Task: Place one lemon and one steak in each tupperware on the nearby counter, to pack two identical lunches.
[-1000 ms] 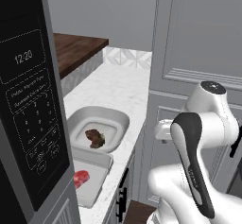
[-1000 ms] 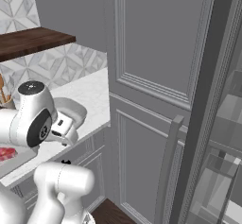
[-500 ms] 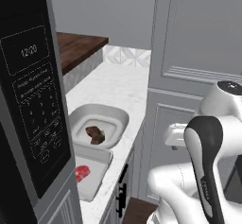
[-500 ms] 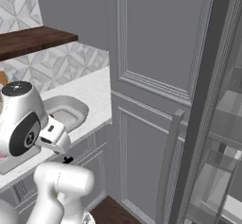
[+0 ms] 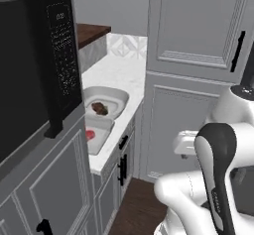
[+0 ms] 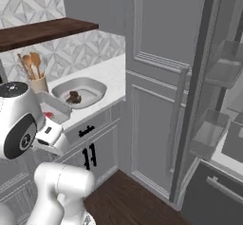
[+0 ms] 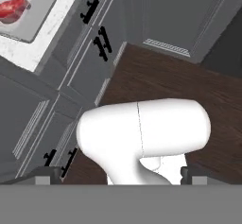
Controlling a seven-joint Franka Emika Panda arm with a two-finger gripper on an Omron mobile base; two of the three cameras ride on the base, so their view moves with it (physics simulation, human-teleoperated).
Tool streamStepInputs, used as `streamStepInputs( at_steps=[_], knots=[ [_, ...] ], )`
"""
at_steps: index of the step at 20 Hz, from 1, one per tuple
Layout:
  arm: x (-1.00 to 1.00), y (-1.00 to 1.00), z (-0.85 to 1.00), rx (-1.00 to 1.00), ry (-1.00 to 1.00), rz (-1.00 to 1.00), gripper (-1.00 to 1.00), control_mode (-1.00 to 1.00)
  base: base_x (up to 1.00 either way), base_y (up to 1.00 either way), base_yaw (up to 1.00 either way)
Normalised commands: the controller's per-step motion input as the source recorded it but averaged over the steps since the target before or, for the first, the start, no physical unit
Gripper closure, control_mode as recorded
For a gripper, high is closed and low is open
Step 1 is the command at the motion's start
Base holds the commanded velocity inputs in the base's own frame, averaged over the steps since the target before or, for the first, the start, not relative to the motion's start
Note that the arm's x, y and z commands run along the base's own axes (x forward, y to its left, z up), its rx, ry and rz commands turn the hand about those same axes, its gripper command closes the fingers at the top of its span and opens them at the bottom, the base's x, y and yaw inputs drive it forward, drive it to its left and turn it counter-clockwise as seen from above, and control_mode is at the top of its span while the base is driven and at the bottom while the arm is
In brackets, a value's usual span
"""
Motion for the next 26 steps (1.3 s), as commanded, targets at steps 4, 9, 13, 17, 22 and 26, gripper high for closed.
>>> streamStepInputs(
  at_steps=[4,9,13,17,22,26],
  knots=[
    [0.0,0.0,0.0,0.0,0.0,0.0,-1.0,1.0,-0.94,-0.7,-0.17],
    [0.0,0.0,0.0,0.0,0.0,0.0,-1.0,1.0,-0.36,-0.93,-0.51],
    [0.0,0.0,0.0,0.0,0.0,0.0,-1.0,1.0,-0.03,-1.0,-0.5],
    [0.0,0.0,0.0,0.0,0.0,0.0,-1.0,1.0,0.53,-0.74,-0.31],
    [0.0,0.0,0.0,0.0,0.0,0.0,-1.0,1.0,1.0,-0.02,-0.2],
    [0.0,0.0,0.0,0.0,0.0,0.0,-1.0,1.0,0.43,-0.15,-0.28]
  ],
)
